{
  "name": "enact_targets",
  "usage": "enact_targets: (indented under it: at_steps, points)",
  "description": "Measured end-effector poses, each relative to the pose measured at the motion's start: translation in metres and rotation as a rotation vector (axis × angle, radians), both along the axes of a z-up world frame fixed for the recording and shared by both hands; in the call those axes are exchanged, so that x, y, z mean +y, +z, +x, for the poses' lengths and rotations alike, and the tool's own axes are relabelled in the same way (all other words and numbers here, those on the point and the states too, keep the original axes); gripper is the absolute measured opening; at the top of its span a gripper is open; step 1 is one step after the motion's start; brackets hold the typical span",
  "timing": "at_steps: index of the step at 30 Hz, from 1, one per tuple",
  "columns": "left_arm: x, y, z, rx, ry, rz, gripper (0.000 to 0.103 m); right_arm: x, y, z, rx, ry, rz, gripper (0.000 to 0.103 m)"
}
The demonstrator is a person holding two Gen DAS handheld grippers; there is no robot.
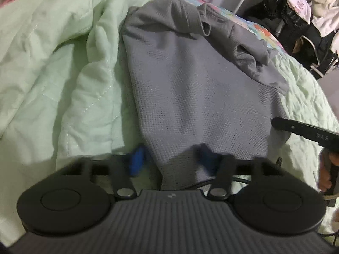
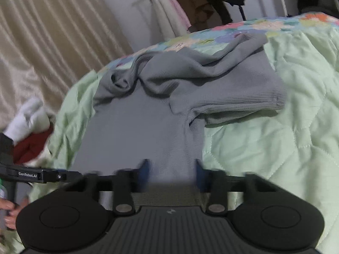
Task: Fold large clothes
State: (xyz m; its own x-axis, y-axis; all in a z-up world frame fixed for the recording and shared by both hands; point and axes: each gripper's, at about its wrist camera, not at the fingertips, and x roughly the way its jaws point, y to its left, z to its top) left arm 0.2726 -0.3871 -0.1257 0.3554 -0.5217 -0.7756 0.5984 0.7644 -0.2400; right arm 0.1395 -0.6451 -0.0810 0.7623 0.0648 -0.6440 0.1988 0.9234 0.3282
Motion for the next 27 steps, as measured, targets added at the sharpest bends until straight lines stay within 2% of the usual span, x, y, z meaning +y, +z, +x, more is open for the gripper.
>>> enact_targets:
  at_steps: [1,2,4,6,8,10,11,13,14,15,16,18,19,20,22,25,27]
  points:
    - [-0.006,0.001,-0.005,-0.047,0.003,0.025,0.03,-0.005,0.0,-0.003,-0.017,-0.019,0.042,0.009]
    - [-0.013,0.004,-0.011,-0.085,-0.004,0.041,0.018,-0.009,0.0,-0.005,-0.035,-0.04,0.086,0.009]
    - [-0.012,0.014,-0.017,-0.141,-0.012,0.028,0.006,-0.019,0.002,-0.011,-0.069,-0.062,0.175,0.008]
    - [0.001,0.03,-0.024,-0.175,0.019,-0.031,0.004,-0.024,0.011,-0.02,-0.124,-0.063,0.238,0.008]
    - [0.02,0.04,-0.028,-0.172,0.041,-0.104,0.003,-0.03,0.023,-0.035,-0.194,-0.035,0.351,0.007]
    - [0.044,0.051,-0.038,-0.165,0.052,-0.197,0.003,-0.035,0.025,-0.05,-0.237,-0.024,0.438,0.007]
    - [0.052,0.052,-0.043,-0.161,0.05,-0.207,0.003,-0.038,0.019,-0.059,-0.243,-0.037,0.461,0.007]
    - [0.051,0.037,-0.037,-0.097,0.042,-0.154,0.003,-0.036,0.006,-0.064,-0.146,-0.094,0.345,0.007]
    - [0.046,0.028,-0.03,-0.055,0.045,-0.134,0.004,-0.032,-0.002,-0.064,-0.06,-0.117,0.245,0.007]
    - [0.042,0.019,-0.022,-0.015,0.059,-0.119,0.004,-0.029,-0.01,-0.065,-0.024,-0.131,0.225,0.008]
    - [0.04,0.015,-0.016,0.007,0.072,-0.11,0.007,-0.028,-0.013,-0.068,-0.036,-0.139,0.252,0.014]
    - [0.04,0.012,-0.004,0.015,0.101,-0.098,0.027,-0.027,-0.011,-0.07,-0.053,-0.145,0.277,0.033]
    - [0.039,0.012,0.0,0.016,0.108,-0.094,0.057,-0.025,-0.007,-0.071,-0.058,-0.17,0.263,0.049]
    - [0.039,0.011,0.005,0.023,0.111,-0.098,0.082,-0.024,-0.005,-0.071,-0.056,-0.185,0.253,0.054]
    - [0.036,0.006,0.013,0.053,0.11,-0.114,0.092,-0.024,-0.007,-0.067,-0.028,-0.197,0.255,0.057]
    - [0.028,-0.006,0.019,0.144,0.068,-0.141,0.094,-0.024,-0.018,-0.064,0.007,-0.221,0.299,0.059]
    - [0.031,-0.006,0.01,0.128,0.051,-0.139,0.094,-0.022,-0.027,-0.065,0.005,-0.25,0.349,0.064]
